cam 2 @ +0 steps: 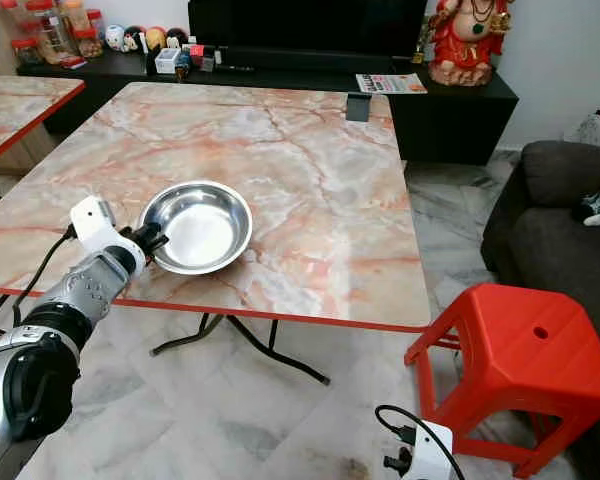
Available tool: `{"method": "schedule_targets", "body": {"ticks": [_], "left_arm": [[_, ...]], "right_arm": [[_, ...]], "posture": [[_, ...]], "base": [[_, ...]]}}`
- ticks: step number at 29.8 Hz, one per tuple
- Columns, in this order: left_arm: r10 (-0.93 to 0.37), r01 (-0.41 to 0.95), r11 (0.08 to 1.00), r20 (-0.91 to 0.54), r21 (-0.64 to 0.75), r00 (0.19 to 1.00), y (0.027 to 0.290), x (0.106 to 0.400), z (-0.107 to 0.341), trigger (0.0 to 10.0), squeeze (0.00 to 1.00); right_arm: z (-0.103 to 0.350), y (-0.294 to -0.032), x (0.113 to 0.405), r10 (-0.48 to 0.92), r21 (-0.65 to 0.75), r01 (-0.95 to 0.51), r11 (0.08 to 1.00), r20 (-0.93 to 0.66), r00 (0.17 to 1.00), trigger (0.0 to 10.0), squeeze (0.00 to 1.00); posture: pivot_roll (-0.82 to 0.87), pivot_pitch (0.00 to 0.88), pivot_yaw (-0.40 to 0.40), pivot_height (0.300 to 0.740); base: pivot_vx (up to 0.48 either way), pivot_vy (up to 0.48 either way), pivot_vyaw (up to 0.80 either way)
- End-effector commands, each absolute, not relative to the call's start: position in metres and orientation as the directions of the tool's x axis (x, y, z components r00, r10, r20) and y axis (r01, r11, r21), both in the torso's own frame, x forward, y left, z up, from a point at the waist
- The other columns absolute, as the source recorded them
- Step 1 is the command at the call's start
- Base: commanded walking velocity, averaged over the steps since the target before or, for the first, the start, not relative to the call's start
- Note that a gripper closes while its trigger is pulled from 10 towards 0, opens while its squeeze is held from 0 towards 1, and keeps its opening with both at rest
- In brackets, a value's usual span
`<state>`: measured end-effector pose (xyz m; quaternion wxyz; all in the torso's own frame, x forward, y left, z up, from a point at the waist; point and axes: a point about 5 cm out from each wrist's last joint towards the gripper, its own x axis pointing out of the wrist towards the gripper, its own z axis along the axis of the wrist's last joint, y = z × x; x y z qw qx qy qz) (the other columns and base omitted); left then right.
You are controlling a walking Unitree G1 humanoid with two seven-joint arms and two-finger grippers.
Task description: Setting the table
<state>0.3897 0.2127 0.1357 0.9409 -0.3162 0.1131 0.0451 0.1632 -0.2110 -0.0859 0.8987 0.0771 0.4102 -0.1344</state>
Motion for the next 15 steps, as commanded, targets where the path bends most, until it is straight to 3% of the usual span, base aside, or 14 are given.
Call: {"method": "schedule_targets", "body": {"ticks": [1, 5, 15], "left_arm": [[0.057, -0.204, 0.752, -0.247, -0.627, 0.967, 0.2125, 0.3952, 0.1466, 10.0, 0.0], [0.092, -0.255, 0.705, -0.272, -0.662, 0.958, 0.209, 0.3959, 0.1452, 10.0, 0.0], [0.134, -0.32, 0.7, -0.322, -0.638, 0.937, 0.2068, 0.3958, 0.1425, 10.0, 0.0]], "right_arm": [[-0.0848, -0.215, 0.1637, -0.197, 0.023, 0.323, 0.946, -0.752, 0.629, 10.0, 0.0], [-0.0849, -0.2155, 0.163, -0.199, 0.022, 0.326, 0.945, -0.752, 0.628, 10.0, 0.0], [-0.0862, -0.2166, 0.1591, -0.211, 0.023, 0.346, 0.938, -0.754, 0.622, 10.0, 0.0]], "posture": [[-0.06, 0.0, -0.002, 0.74], [-0.06, 0.0, -0.004, 0.74], [-0.08, 0.0, 0.006, 0.74]], "base": [[0.0, 0.0, 0.0], [0.0, 0.0, 0.0], [0.0, 0.0, 0.0]]}}
